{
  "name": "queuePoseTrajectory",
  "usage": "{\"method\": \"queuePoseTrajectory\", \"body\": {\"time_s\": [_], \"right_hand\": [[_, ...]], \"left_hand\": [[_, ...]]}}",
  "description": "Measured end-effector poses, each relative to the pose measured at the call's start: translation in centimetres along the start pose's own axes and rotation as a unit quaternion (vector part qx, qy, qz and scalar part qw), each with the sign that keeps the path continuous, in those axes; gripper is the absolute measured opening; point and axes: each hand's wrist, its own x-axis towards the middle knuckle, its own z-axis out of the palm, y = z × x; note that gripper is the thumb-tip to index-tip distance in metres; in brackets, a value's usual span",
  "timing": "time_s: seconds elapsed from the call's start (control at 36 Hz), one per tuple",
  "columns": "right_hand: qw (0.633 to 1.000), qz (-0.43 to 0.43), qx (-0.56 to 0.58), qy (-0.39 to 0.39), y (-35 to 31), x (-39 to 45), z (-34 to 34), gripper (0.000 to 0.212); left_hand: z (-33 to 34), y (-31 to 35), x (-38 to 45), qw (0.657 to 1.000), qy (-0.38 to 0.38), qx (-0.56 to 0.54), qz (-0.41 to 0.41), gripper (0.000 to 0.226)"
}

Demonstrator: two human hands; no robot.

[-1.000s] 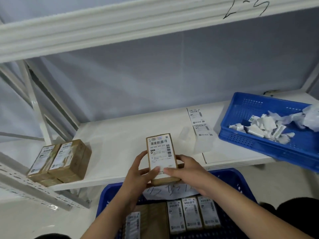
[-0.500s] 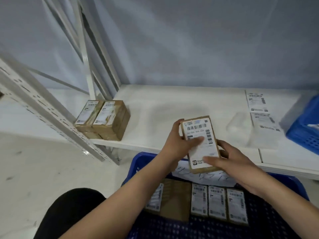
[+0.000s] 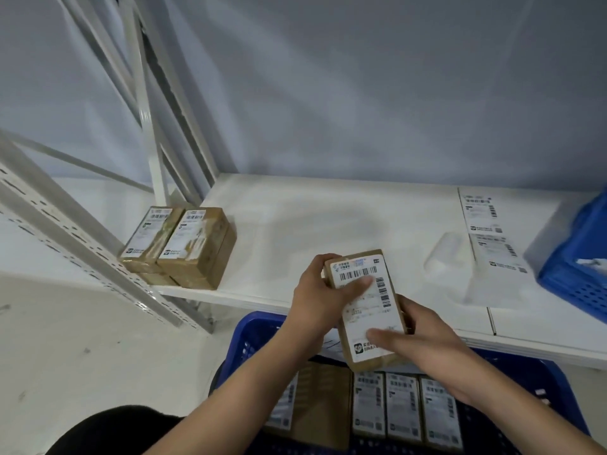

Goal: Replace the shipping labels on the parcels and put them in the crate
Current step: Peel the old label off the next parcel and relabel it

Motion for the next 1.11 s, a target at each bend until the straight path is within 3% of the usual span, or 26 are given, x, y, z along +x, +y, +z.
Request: {"method": "queuePoseTrajectory", "body": {"time_s": [0.19, 0.28, 0.39, 0.56, 0.86, 1.0, 1.11], "right_hand": [[0.999, 0.016, 0.025, -0.021, 0.1, -0.4, -1.7, 0.052], [0.999, 0.017, 0.039, -0.016, 0.2, -0.5, -2.1, 0.043], [0.999, 0.013, 0.043, -0.009, 0.3, -0.7, -2.4, 0.038], [0.998, 0.008, 0.061, -0.003, 0.6, -0.8, -2.6, 0.047], [0.984, -0.029, 0.157, 0.074, 0.1, -0.9, -4.9, 0.040], [0.973, -0.031, 0.191, 0.126, 0.4, -1.3, -5.6, 0.041], [0.966, -0.031, 0.202, 0.161, 0.8, -1.7, -6.2, 0.043]], "left_hand": [[0.5, 0.2, 0.3, 0.999, -0.015, -0.029, -0.011, 0.026], [0.8, 0.2, 0.3, 0.999, -0.010, -0.040, -0.015, 0.016], [1.0, 0.3, 0.6, 0.999, -0.010, -0.033, -0.014, 0.025], [1.2, 0.7, 0.7, 0.999, -0.021, -0.041, -0.008, 0.026], [3.2, 0.1, -0.8, 0.990, -0.138, 0.021, 0.008, 0.030], [3.3, -0.6, -0.6, 0.978, -0.189, 0.067, -0.055, 0.067], [4.0, -1.0, -1.1, 0.971, -0.212, 0.098, -0.058, 0.043]]}}
